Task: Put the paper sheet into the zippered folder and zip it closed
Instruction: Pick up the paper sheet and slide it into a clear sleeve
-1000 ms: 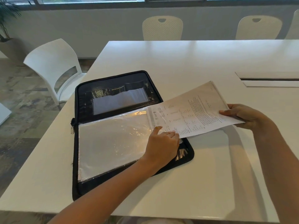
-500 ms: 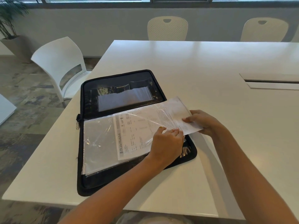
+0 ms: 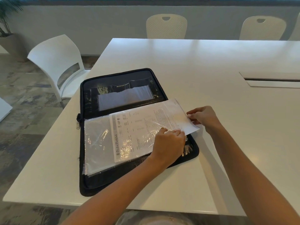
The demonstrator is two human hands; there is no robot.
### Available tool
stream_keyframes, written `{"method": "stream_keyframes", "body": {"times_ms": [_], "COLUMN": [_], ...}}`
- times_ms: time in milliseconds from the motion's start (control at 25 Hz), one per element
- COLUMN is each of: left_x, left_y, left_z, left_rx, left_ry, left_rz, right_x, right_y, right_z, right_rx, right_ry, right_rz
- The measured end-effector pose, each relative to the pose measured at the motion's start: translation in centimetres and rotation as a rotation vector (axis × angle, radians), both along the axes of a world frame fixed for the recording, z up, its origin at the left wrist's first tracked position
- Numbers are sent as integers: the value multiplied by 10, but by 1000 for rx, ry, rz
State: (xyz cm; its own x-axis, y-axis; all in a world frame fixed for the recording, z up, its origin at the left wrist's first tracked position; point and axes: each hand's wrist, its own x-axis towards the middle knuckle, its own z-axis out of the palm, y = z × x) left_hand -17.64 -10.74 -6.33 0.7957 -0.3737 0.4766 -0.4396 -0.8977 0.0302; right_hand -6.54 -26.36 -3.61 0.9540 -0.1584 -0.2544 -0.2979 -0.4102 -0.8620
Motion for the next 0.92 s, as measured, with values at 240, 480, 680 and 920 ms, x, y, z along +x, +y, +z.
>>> {"method": "stream_keyframes", "body": {"times_ms": [240,480,680,920], "left_x": [-2,1,2,-3], "left_y": [1,0,1,7], "left_z": [-5,-5,-7,-7], "left_rx": [31,3,5,-140], "left_ry": [-10,73,50,134], "left_rz": [6,1,-6,-101], "right_x": [-7,-12,-11,-25], "right_y": [30,55,59,39], "right_z": [2,2,1,0], "right_rx": [-52,-86,-146,-234], "right_ry": [62,69,92,144], "right_rz": [123,254,277,339]}}
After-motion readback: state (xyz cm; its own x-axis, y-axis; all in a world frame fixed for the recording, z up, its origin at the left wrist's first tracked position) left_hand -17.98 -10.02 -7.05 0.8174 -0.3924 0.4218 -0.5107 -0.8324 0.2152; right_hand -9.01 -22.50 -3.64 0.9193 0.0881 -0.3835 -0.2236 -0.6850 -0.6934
